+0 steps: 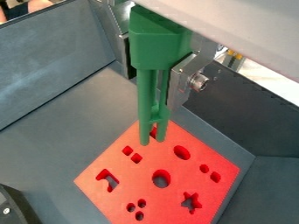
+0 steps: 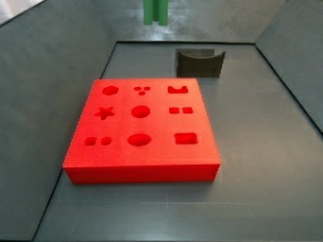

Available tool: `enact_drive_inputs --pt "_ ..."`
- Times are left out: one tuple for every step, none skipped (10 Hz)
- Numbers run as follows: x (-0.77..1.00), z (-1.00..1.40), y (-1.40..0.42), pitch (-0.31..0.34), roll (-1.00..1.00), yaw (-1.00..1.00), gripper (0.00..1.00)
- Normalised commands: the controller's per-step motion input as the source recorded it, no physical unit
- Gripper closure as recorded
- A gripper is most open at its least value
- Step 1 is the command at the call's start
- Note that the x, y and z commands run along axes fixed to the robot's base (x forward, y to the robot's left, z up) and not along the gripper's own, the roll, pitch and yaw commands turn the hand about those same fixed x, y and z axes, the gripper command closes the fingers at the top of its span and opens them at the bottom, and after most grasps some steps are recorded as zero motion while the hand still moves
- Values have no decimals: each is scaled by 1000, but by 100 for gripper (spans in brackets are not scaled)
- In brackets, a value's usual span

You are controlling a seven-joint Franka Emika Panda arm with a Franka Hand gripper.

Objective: Pick up the 3 prong object. Move up. Move to above the board. Insert the 3 prong object.
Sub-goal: Insert the 3 prong object.

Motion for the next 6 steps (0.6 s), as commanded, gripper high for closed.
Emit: enact_drive_inputs --pt "-23 0 3 0 0 0 100" --pt "314 0 454 201 163 386 100" --pt "77 -174 457 140 116 594 100" --pt "114 -397 449 73 66 586 100" --pt "263 -374 260 46 0 134 100" --pt "123 -140 0 93 116 0 100"
